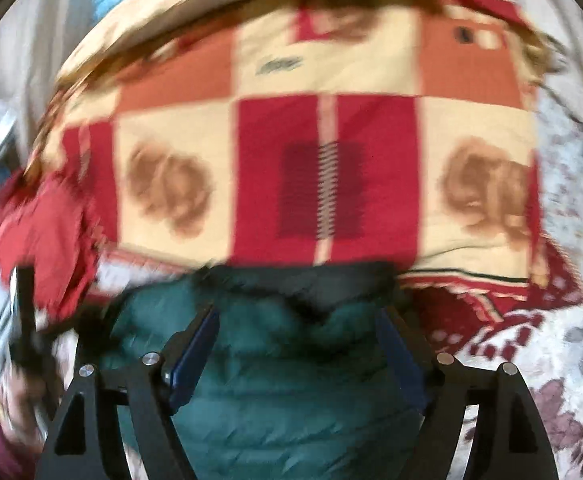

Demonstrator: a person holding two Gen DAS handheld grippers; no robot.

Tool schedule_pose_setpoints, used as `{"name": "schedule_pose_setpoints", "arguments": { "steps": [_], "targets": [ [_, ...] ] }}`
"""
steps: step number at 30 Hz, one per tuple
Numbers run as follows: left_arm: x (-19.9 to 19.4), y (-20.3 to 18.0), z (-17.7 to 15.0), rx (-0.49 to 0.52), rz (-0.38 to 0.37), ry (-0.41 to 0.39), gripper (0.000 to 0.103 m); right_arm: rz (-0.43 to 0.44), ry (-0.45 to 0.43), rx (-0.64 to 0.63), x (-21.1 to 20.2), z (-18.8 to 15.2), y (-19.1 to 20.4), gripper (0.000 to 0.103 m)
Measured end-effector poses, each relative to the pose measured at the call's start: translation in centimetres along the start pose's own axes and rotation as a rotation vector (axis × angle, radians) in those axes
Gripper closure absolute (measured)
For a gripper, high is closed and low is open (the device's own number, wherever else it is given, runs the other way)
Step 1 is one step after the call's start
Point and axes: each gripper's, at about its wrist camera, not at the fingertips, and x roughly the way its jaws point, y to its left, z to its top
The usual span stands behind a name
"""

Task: Fold large clothes
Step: 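Press both tools on the folded jacket to flatten the fold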

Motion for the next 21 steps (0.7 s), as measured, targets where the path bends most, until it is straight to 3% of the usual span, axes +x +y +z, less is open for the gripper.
{"name": "schedule_pose_setpoints", "arguments": {
  "steps": [4, 5, 6, 10, 14, 21],
  "targets": [
    [-2.0, 0.1, 0.4, -0.008, -0.03, -0.027, 0.067, 0.088, 0.082, -0.077, 3.1, -2.2, 3.7, 0.025],
    [-2.4, 0.2, 0.5, -0.012, -0.032, -0.036, 0.06, 0.091, 0.098, -0.09, 4.1, -2.6, 4.0, 0.025],
    [-3.0, 0.4, 0.7, -0.02, -0.034, -0.054, 0.056, 0.077, 0.118, -0.109, 5.4, -3.0, 4.7, 0.025],
    [-5.5, 0.8, 1.4, -0.036, -0.065, -0.1, 0.055, 0.015, 0.136, -0.105, 9.6, -3.6, 5.5, 0.025],
    [-6.2, -0.5, 0.6, 0.024, -0.075, -0.108, 0.054, -0.027, 0.145, -0.059, 13.0, -3.4, 5.0, 0.025],
    [-1.4, -3.2, -1.9, 0.1, -0.056, -0.012, 0.054, -0.128, 0.137, -0.055, 16.7, -2.7, 4.4, 0.025]
  ]
}}
